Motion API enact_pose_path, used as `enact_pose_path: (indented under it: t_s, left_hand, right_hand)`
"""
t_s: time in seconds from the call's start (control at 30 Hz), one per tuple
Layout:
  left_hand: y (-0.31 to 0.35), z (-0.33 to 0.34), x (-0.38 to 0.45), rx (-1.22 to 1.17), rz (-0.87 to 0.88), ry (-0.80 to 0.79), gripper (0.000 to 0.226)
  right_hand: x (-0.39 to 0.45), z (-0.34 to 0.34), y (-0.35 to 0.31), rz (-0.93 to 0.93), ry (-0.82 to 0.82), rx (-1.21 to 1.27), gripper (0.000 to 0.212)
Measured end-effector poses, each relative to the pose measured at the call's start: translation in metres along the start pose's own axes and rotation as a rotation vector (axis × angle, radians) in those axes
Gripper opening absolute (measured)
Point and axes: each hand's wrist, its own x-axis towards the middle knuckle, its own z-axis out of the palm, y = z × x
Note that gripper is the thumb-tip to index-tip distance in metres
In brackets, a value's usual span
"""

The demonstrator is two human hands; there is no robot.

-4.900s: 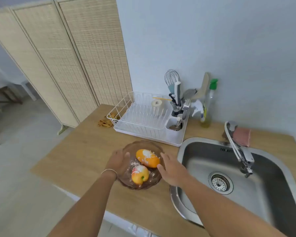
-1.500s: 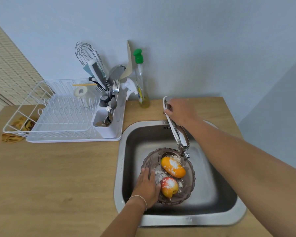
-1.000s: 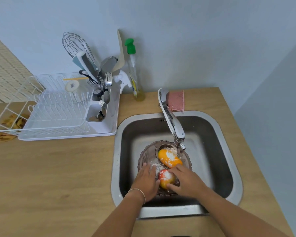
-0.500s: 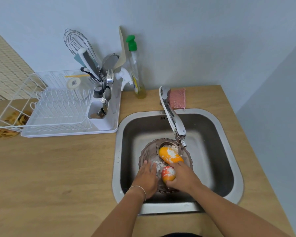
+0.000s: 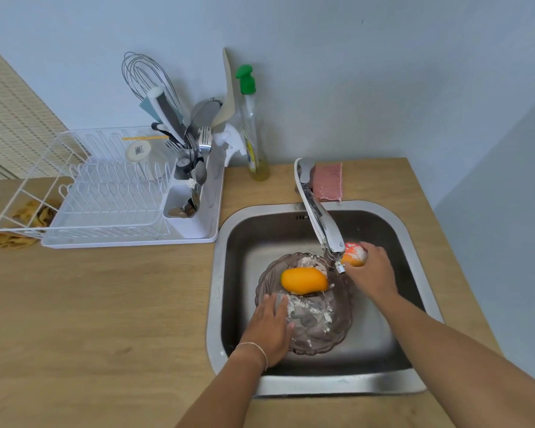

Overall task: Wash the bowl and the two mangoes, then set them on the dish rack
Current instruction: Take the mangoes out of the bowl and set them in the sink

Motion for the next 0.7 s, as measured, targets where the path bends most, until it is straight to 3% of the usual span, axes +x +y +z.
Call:
enact_pose_path:
  t_s: [0.27, 0.4, 0.5, 0.57, 0.7]
  left_hand:
    - [-0.002, 0.0, 0.0, -0.024, -0.014, -0.004, 0.061]
    - [-0.002, 0.001, 0.002, -0.028, -0.018, -0.016, 0.061]
    - [-0.002, 0.001, 0.002, -0.017, -0.013, -0.018, 0.061]
    - [-0.002, 0.0, 0.001, -0.012, -0.007, -0.015, 0.061]
    - [-0.001, -0.001, -0.001, -0.02, -0.01, -0.008, 0.061]
  right_hand:
    - [0.014, 0.009, 0.02, -0.008, -0.175, -0.225, 0.064]
    - [-0.004, 0.014, -0.005, -0.282, -0.05, -0.349, 0.068]
    - [-0.019, 0.037, -0.021, -0.342, -0.239, -0.306, 0.074]
    - [-0.021, 0.054, -0.025, -0.417, -0.38, -0.465, 0.072]
    - [-0.024, 0.075, -0.027, -0.496, -0.401, -0.598, 0.07]
